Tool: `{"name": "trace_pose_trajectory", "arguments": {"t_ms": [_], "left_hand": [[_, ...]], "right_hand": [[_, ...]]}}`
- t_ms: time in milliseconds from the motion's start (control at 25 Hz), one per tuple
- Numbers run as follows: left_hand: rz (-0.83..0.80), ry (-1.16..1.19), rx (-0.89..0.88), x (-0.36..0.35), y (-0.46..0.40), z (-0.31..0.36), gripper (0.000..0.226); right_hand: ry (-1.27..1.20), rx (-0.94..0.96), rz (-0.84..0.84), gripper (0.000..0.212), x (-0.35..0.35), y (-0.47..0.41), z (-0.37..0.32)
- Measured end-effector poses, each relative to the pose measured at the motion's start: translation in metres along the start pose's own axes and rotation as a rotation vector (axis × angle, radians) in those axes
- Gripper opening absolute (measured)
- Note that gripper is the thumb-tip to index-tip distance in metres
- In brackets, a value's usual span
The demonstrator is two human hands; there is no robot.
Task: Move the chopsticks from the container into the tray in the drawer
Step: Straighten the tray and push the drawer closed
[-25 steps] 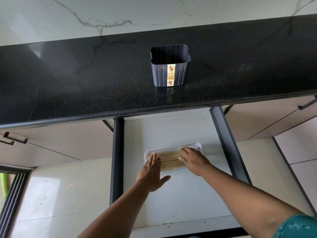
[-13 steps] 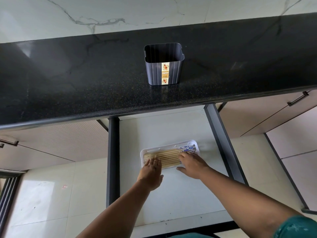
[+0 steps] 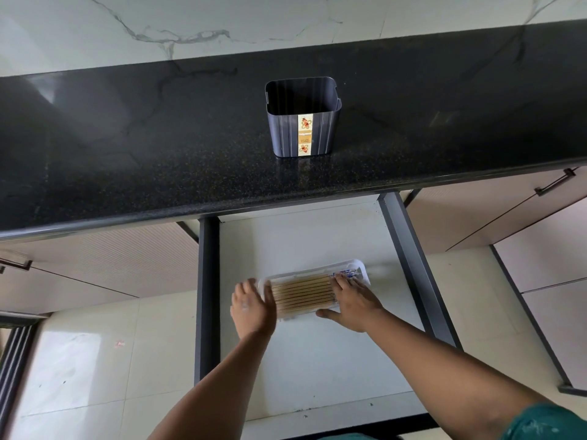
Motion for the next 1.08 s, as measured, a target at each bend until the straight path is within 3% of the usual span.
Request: {"name": "trace_pose_trajectory", "arguments": {"t_ms": [80, 160, 240, 320, 360, 480, 680, 800, 920, 1080], "left_hand": [[-0.068, 0.304, 0.446, -0.008, -0.003, -0.015, 0.05], [-0.139, 0.568, 0.668, -0.016, -0.003, -0.015, 0.057], [-0.147, 0.661, 0.732, -0.017, -0.004, -0.011, 0.065], [-0.135, 0.707, 0.781, -0.018, -0.001, -0.008, 0.07], [-0.132, 0.719, 0.792, -0.019, -0.001, -0.008, 0.071], [-0.14, 0.714, 0.782, -0.021, -0.001, -0.009, 0.071], [-0.148, 0.669, 0.756, -0.021, 0.0, -0.012, 0.07], [-0.162, 0.593, 0.726, -0.022, 0.002, -0.01, 0.071], [-0.177, 0.458, 0.723, -0.023, 0.011, -0.007, 0.074], [-0.144, 0.485, 0.762, -0.024, 0.019, -0.003, 0.075]], "right_hand": [[-0.298, -0.054, 0.256, 0.086, 0.013, 0.003, 0.003], [-0.79, -0.442, 0.455, 0.054, 0.02, -0.003, 0.024], [-1.201, -0.82, 0.22, 0.057, 0.019, -0.018, 0.042], [-1.49, -0.917, -0.087, 0.067, 0.016, -0.026, 0.049], [-1.554, -0.917, -0.145, 0.068, 0.017, -0.027, 0.05], [-1.535, -0.92, -0.108, 0.07, 0.018, -0.026, 0.051], [-1.229, -0.866, -0.026, 0.075, 0.015, -0.029, 0.051], [-1.086, -0.972, 0.047, 0.08, 0.01, -0.024, 0.062], [-1.032, -0.94, -0.028, 0.085, 0.005, -0.02, 0.063], [-1.056, -0.899, -0.047, 0.083, 0.003, -0.017, 0.06]]}}
Point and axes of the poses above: each hand's wrist, its own y-axis away from the middle knuckle, its own x-axis out of the back of the hand, z = x × y, the point moved 3 cm from there along -y, towards the middle knuckle, and after that the axes turned 12 degrees about -x, right-handed, at the moved point
